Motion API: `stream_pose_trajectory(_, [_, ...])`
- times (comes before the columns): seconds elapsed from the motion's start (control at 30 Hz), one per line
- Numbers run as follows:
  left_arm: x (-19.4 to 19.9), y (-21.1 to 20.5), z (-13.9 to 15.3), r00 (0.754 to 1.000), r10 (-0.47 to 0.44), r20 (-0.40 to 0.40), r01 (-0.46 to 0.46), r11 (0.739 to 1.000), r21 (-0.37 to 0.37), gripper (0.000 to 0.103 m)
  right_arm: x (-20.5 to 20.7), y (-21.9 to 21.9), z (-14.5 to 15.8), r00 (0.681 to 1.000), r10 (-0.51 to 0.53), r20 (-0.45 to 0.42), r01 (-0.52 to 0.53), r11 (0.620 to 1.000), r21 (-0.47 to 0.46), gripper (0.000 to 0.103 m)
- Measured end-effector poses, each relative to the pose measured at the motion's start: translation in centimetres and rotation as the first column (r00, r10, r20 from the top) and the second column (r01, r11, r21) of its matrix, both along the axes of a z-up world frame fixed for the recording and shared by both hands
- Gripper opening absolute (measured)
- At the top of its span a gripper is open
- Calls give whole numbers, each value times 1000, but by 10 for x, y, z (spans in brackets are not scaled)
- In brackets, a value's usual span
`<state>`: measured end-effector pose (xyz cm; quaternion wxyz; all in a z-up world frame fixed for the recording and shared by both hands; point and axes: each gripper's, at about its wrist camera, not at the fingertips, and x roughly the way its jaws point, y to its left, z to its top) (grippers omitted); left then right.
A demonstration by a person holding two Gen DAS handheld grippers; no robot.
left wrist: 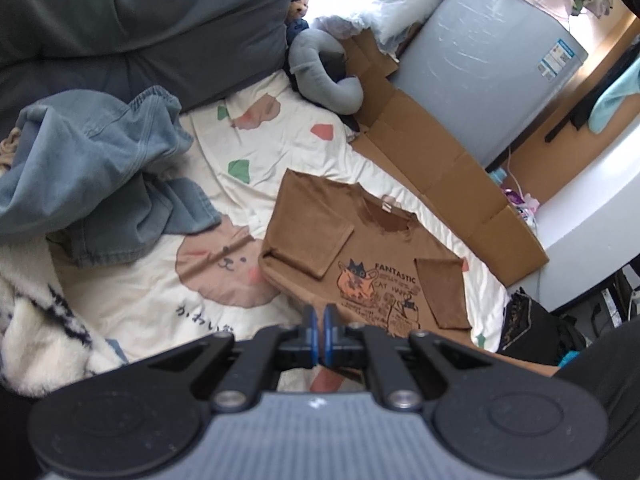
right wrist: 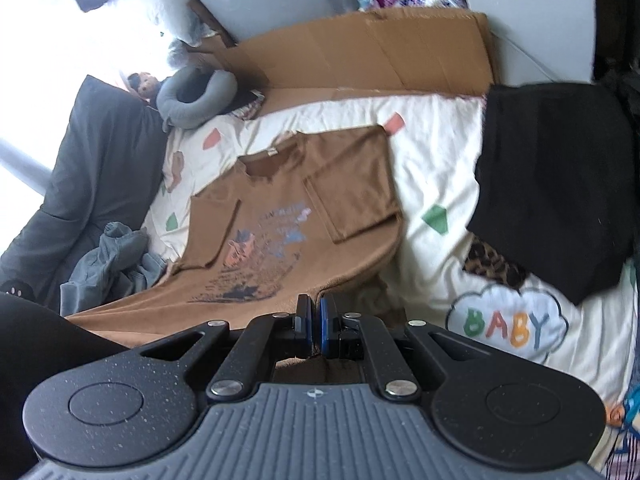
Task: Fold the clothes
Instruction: 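Raise both closed grippers away from the folded shirt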
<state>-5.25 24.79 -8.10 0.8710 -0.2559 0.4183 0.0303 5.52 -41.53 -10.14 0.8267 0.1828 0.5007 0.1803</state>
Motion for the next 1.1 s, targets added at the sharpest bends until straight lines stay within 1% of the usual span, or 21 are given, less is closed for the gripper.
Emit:
stream_pose_trajectory(0.13, [8,0,10,1000,-2,12,2,1000,14,3,12,5,6,1000,8,14,-8,1000,9,2])
stream_pose_trajectory(0.37, [30,6,23,1000,-13,27,13,1000,13,3,35,12,13,999,19,29,-19,1000,18,2])
stream_pose_trajectory(0.57, [54,12,22,999,-26,19,26,1000,-5,3,54,15,11,1000,5,20,-6,1000,19,2])
stream_pose_trajectory(0.77, [78,16,14,999,-38,-4,38,999,-22,3,75,12,5,1000,-19,-2,19,1000,18,2])
stream_pose_trajectory(0.9, [91,20,9,998,-53,-30,53,998,-20,3,89,14,-2,1000,-18,-15,18,1000,11,2])
stream_pose_trajectory(1.1, [121,27,3,998,-46,-33,45,999,-29,3,117,15,-16,999,-42,-24,42,999,17,2])
